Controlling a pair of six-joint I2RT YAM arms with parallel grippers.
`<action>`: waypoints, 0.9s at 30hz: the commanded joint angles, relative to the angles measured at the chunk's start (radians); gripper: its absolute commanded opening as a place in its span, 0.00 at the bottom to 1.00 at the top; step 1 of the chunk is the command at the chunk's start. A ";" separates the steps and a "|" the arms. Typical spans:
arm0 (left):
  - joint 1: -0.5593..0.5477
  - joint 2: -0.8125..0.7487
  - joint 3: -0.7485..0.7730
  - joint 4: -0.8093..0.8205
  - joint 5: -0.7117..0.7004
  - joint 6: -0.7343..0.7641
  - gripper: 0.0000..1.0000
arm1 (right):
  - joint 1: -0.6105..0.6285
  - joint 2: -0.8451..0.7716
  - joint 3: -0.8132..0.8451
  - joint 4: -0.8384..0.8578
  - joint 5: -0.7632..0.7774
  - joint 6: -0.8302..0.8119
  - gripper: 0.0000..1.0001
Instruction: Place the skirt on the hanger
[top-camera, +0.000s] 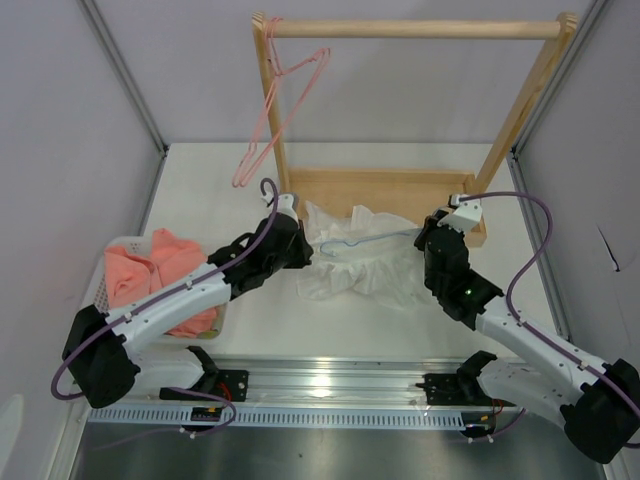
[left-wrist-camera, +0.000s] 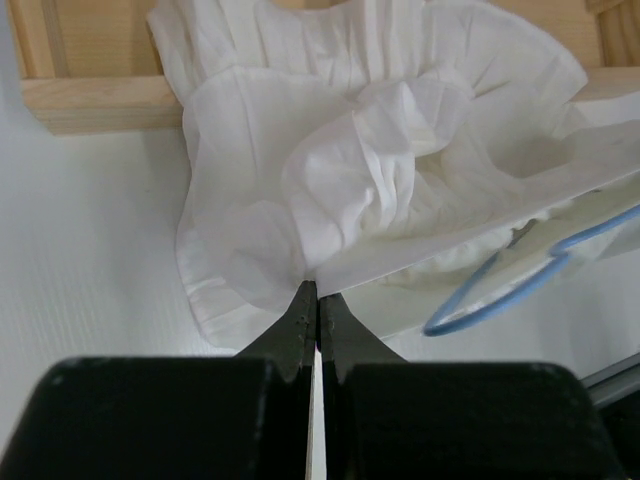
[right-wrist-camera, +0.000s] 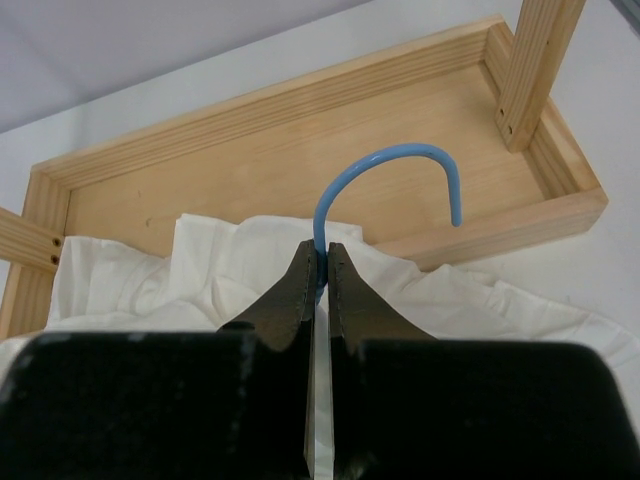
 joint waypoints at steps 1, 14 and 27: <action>0.006 0.003 0.089 -0.044 -0.027 0.029 0.00 | 0.005 -0.019 -0.022 0.046 0.093 -0.040 0.00; -0.009 -0.051 0.184 -0.126 -0.009 0.058 0.00 | 0.117 0.100 0.001 0.178 0.306 -0.236 0.00; -0.095 0.104 0.436 -0.131 0.016 0.089 0.00 | 0.295 0.165 0.172 0.196 0.293 -0.352 0.00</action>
